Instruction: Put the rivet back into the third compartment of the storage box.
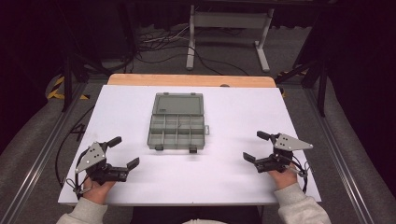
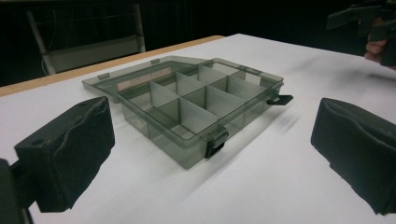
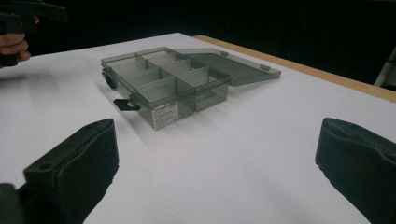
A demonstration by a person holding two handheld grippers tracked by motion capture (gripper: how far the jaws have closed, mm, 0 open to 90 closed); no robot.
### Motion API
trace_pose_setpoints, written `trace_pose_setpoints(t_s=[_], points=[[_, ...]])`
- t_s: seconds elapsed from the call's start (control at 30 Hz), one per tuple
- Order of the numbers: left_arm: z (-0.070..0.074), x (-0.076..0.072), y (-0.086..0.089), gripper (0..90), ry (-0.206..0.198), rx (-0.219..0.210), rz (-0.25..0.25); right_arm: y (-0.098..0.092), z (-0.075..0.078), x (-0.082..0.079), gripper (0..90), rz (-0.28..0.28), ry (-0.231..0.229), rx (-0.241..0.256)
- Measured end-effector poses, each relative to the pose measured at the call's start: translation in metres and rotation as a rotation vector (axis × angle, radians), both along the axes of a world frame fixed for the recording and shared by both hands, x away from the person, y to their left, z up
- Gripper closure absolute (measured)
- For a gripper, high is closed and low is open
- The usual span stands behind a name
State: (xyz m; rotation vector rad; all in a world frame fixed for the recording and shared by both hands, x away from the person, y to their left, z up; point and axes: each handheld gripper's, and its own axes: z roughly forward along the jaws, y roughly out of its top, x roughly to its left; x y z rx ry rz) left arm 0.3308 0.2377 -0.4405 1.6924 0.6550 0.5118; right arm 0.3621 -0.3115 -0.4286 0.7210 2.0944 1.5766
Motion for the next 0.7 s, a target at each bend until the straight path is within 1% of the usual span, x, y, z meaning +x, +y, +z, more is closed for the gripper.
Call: trace_pose_setpoints(t_s=[0.03,0.07,0.17,0.3,0.33,0.47,0.57,0.6,0.7], points=[[0.0,0.0,0.0,0.2,0.0,0.0,0.0,0.0,0.0,0.0,0.0,0.0,0.0,0.0],[0.0,0.0,0.0,0.2,-0.002,0.007,-0.008,-0.004,-0.005,0.0,0.0,0.005,0.01,0.022],[0.0,0.0,0.0,0.2,-0.004,0.001,-0.01,-0.006,-0.009,0.0,0.0,0.002,0.009,0.03],[-0.001,0.001,0.002,0.1,-0.001,-0.008,-0.012,-0.004,-0.011,-0.001,0.0,-0.013,-0.003,0.018],[-0.002,0.001,0.004,0.2,0.001,-0.002,-0.013,-0.004,-0.011,0.0,0.0,-0.011,0.0,0.013],[-0.004,0.002,0.006,0.2,0.01,-0.022,-0.003,-0.004,-0.011,0.002,0.0,-0.017,0.006,0.004],[-0.004,0.001,0.004,0.2,0.014,-0.014,-0.011,-0.004,-0.011,0.002,0.0,-0.016,0.006,0.003],[-0.004,0.002,0.004,0.3,0.008,-0.01,-0.011,-0.003,-0.011,0.002,0.0,-0.014,0.006,0.003],[-0.004,0.001,0.003,0.2,0.013,-0.017,-0.012,-0.003,-0.01,0.002,0.0,-0.014,0.008,0.003]])
